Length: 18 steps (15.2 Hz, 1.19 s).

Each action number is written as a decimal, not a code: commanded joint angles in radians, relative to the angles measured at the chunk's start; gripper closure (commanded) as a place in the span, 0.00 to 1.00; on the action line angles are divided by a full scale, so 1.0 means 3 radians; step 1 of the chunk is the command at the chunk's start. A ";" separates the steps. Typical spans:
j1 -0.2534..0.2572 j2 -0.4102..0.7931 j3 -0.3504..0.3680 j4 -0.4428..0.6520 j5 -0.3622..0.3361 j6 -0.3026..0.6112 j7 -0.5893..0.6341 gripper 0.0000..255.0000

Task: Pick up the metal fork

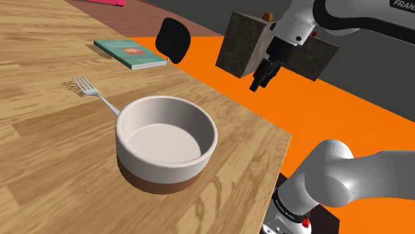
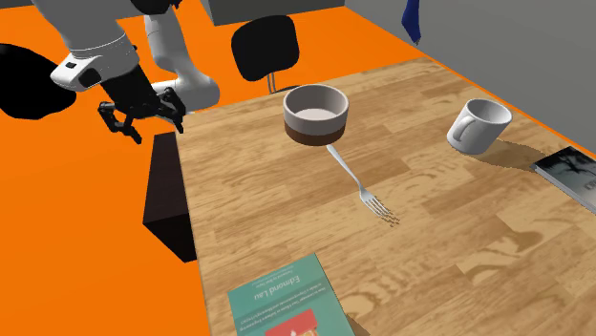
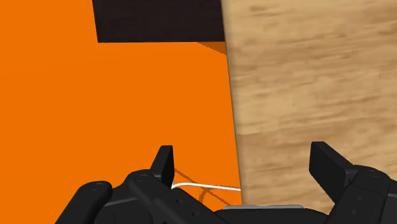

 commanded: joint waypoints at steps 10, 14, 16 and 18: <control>0.0177 0.0627 0.0622 0.0360 0.0304 0.0332 0.0725 0.00; 0.0218 0.0987 0.0881 0.0628 0.0350 0.0455 0.1045 0.00; 0.0231 0.1183 0.1007 0.0787 0.0347 0.0506 0.1208 0.00; 0.0243 0.1390 0.1129 0.0962 0.0324 0.0548 0.1375 0.00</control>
